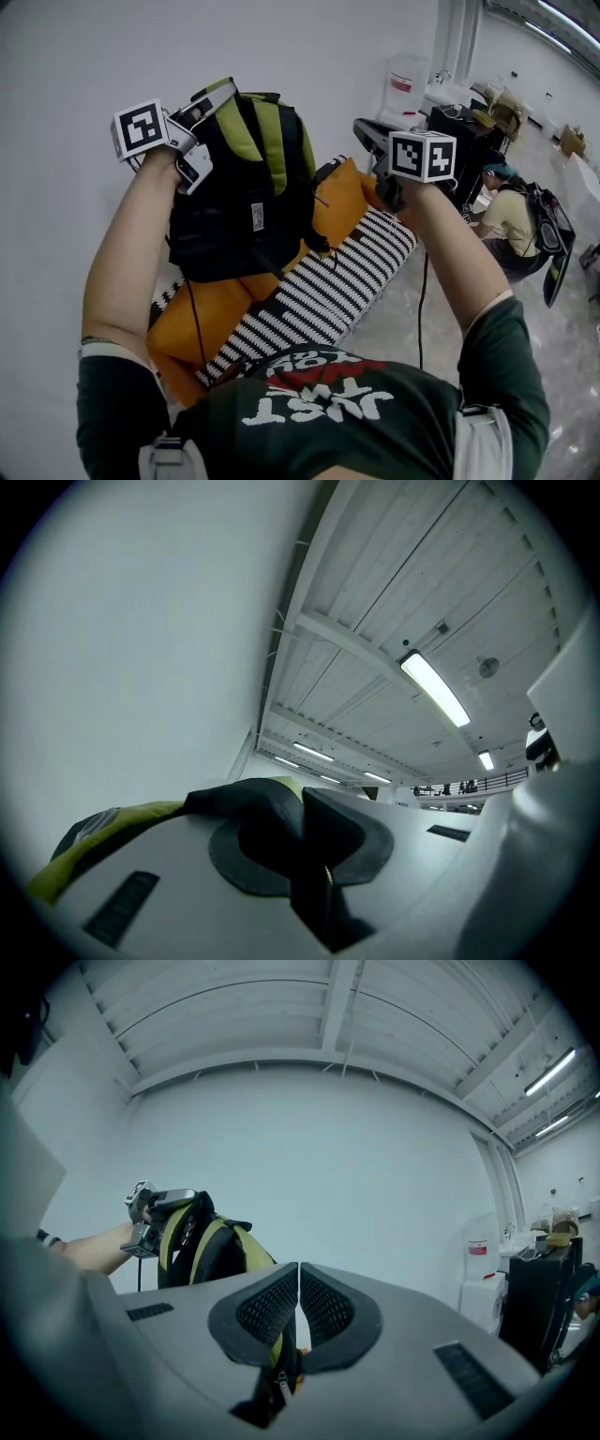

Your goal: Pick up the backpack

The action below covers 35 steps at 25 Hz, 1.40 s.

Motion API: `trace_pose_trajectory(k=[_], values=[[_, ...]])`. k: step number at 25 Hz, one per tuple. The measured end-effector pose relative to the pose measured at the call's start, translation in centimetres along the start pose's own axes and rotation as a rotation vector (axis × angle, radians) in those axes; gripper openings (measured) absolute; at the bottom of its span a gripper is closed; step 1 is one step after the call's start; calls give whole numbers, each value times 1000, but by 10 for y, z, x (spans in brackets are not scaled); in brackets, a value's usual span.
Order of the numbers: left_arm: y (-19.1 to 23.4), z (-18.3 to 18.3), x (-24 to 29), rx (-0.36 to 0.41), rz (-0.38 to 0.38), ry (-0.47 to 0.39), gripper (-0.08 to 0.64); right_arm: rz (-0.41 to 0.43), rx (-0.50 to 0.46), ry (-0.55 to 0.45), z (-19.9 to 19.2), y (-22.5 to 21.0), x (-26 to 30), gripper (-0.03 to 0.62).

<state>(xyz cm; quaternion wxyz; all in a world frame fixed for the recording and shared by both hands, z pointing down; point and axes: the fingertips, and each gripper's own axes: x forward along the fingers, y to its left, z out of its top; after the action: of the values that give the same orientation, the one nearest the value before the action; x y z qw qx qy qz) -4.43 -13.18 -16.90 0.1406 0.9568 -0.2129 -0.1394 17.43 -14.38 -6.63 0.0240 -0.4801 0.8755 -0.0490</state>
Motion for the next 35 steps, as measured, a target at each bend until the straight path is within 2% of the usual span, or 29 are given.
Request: trace_pose_trajectory(k=[4,7,10,15,24,35], values=[[0,-12,-6,42,-3,-18,51,-3,-40,-1,-23,5,-4,31],[-9,2,1,22,31,-8,51,-9,-42,1,-13,3,-4,31],[-10,15,0,51,39,-26,51,-11,-35,-5,-7,3,-10,31],[-9,-13,-9,51,58,-32,51,-13,-30,-8,-32,-2,-18,31],[6,-9,-8,61,69,-26,51,-10,-4,-17,-22,-2,-5,29],[-3,-11,-6,44,56,-15,51,-11,-40,7,-19,6,-5,29]])
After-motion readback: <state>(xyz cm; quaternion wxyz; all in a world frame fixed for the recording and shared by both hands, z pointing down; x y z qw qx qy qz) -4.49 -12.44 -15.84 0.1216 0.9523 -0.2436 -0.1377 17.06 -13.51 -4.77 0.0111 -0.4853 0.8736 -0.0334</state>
